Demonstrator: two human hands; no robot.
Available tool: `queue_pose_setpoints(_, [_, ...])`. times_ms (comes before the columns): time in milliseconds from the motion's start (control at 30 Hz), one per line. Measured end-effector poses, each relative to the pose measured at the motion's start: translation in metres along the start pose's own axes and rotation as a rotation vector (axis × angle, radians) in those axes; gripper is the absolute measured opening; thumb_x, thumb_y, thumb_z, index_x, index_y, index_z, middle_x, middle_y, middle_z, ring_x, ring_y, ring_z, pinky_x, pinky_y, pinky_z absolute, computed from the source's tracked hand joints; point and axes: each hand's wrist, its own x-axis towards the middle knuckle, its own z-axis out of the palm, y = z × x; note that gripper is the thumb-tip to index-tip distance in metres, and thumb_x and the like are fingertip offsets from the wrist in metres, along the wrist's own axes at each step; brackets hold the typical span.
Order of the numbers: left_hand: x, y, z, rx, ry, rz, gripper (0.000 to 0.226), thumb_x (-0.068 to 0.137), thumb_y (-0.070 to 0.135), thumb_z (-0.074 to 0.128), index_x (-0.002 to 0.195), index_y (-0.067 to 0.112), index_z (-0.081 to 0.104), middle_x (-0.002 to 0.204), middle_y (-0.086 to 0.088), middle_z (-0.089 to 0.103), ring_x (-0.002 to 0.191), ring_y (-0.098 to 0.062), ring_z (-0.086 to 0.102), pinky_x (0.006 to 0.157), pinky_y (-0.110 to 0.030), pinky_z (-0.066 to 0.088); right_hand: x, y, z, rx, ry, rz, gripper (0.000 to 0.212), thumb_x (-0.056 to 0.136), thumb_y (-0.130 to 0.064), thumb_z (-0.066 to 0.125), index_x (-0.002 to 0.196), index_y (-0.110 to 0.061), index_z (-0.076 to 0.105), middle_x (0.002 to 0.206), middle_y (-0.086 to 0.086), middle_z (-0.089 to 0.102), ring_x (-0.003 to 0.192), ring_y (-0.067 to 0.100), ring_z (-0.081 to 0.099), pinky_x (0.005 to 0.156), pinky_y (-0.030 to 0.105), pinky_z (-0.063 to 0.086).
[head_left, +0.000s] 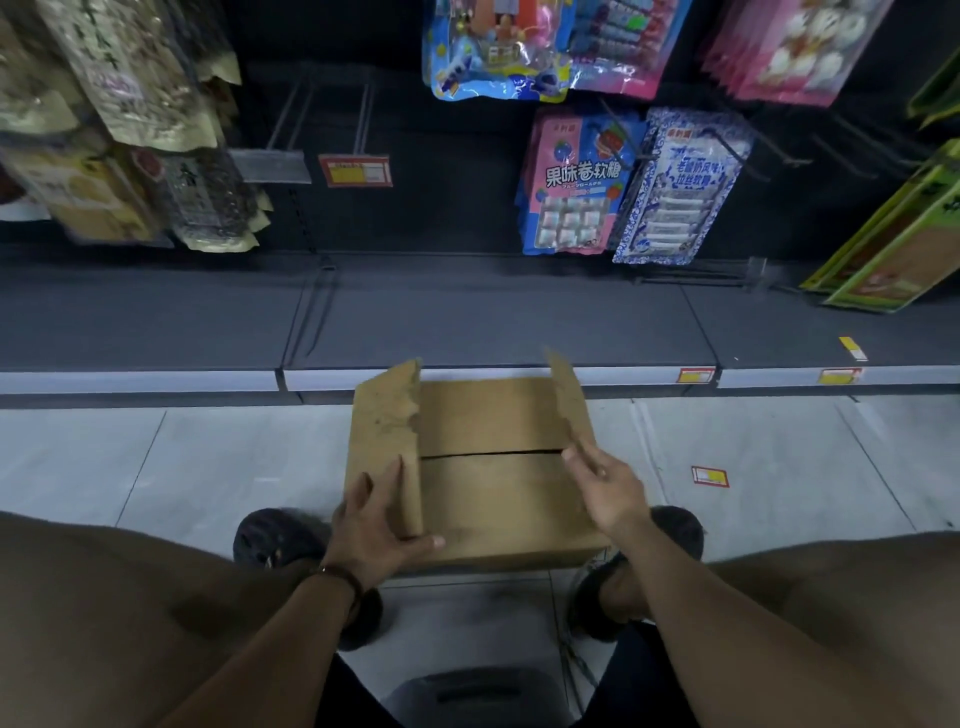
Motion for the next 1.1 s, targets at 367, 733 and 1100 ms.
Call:
queue_pose_setpoints(367, [0.091, 0.008, -0.054, 0.161, -0.059, -0.238, 0.052, 0.089, 0.054, 0.076, 0.131, 0.025, 0.069, 0.137, -0.004, 0.068, 0.125, -0.028, 0.063, 0.105, -0.041, 0.053, 0.077, -0.003, 0.034, -0.563, -0.081, 0.164, 0.03, 0.087, -0.064, 0.067, 0.106, -0.042, 0.074, 0.134, 0.004, 0.063, 0.119, 0.029, 0.058, 0.104, 0.041, 0.053])
queue_pose_setpoints(733, [0.107, 0.001, -0.032, -0.324, 0.044, -0.554, 0.03, 0.092, 0.032, 0.079, 0.12, 0.023, 0.072, 0.129, -0.011, 0.072, 0.114, -0.036, 0.065, 0.104, -0.054, 0.056, 0.117, 0.022, 0.015, -0.161, -0.081, 0.392, 0.063, 0.07, -0.043, 0.095, 0.123, -0.021, 0.066, 0.121, 0.004, 0.071, 0.119, 0.029, 0.065, 0.099, 0.037, 0.054])
queue_pose_setpoints(1100, [-0.018, 0.23, -0.144, -0.241, -0.052, -0.423, 0.05, 0.071, 0.05, 0.089, 0.117, 0.041, 0.072, 0.115, 0.004, 0.076, 0.107, -0.026, 0.07, 0.096, -0.051, 0.061, -0.019, -0.105, -0.232, 0.067, 0.069, 0.43, 0.042, 0.082, -0.031, 0.088, 0.118, -0.026, 0.069, 0.086, -0.015, 0.062, 0.092, 0.023, 0.063, 0.083, 0.041, 0.058])
